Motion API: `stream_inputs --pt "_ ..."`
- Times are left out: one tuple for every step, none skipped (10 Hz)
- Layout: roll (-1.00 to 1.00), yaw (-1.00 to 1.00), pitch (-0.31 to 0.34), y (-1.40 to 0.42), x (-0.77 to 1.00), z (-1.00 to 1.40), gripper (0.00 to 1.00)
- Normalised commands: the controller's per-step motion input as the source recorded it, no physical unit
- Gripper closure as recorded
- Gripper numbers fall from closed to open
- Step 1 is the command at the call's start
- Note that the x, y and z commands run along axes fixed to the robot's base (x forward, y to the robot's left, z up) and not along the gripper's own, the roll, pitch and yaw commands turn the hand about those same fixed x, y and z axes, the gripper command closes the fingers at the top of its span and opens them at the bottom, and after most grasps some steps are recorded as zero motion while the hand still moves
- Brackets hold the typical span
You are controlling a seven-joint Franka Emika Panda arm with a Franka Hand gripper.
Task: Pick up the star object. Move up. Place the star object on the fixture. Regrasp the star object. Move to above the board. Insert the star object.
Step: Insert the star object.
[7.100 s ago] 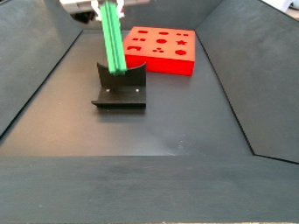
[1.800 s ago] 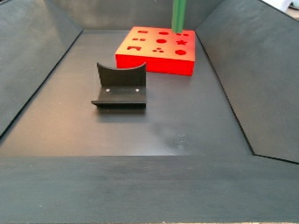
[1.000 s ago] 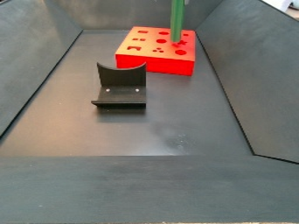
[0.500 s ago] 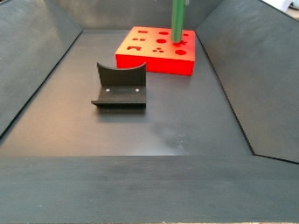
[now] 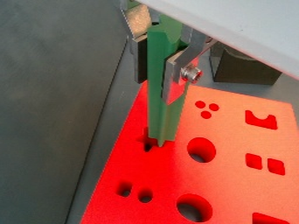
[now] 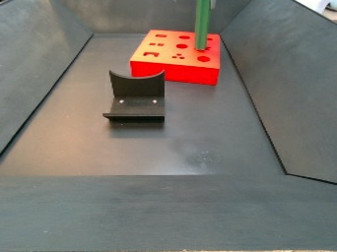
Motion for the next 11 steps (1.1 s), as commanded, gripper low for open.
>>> stream_inputs --pt "0.00 -0.03 -0.021 -0.06 -0.31 0.02 1.00" --pt "0.00 -0.02 -0.004 -0.02 -0.20 0.00 1.00" --pt "0.00 -0.05 -0.004 -0.02 -0.20 0.00 1.00" --pt "0.00 -0.11 -0.019 -0.05 -0.05 0.02 1.00" --pt "-0.09 -0.10 -0.046 0.00 0.01 0.00 1.00" --pt "-0.10 -0.11 -0.044 0.00 0.04 0.00 1.00" --pt "0.00 0.00 0.000 0.00 0.01 -0.02 1.00" --pt "-0.02 0.00 0.000 0.00 0.00 0.00 1.00" --pt "-0.02 -0.03 0.000 -0.04 0.02 -0.15 1.00" --pt "-0.10 -0.23 -0.033 -0.12 0.00 -0.18 1.00" --pt "-0.06 -0.19 -0.003 -0.13 0.00 -0.11 1.00"
